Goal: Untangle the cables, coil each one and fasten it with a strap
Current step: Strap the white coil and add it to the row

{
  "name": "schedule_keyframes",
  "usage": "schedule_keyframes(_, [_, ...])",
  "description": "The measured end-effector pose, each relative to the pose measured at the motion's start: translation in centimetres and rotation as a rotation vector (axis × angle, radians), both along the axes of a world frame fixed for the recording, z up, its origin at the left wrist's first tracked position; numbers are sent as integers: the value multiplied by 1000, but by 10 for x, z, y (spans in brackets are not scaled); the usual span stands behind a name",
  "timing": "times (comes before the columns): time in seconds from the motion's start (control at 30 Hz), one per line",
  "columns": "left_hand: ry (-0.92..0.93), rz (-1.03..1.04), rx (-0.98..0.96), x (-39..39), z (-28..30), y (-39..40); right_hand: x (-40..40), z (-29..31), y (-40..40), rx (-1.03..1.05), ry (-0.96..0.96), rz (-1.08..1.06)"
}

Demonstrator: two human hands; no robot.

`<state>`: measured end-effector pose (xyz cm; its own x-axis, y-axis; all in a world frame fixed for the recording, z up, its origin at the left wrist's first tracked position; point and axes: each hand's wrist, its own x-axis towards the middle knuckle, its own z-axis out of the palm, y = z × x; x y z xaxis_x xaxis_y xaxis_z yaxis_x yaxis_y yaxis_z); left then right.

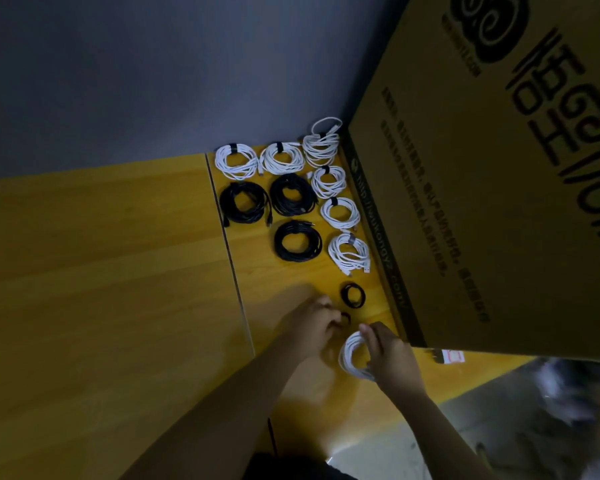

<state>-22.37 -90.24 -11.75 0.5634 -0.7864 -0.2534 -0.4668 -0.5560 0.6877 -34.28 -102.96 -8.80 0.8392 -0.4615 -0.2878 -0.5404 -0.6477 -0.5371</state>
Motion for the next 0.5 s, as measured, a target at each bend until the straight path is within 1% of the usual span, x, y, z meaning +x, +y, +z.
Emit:
schedule_keyframes(0.07, [42,103,-112,9,8,18,6,5,9,50,-30,8])
schedule_keyframes(0.13, [56,137,-178,20,20,39,16,16,19,91,-84,29])
schedule_keyframes(0.23, [96,208,-195,35,50,74,39,39,43,218,-151,69])
schedule_keyframes(0.37, [143,339,-238,46,86,119,68,70,84,308,-250,168])
schedule_keyframes(0.5, [170,382,-264,51,117,162,93,102,125,400,-311,269])
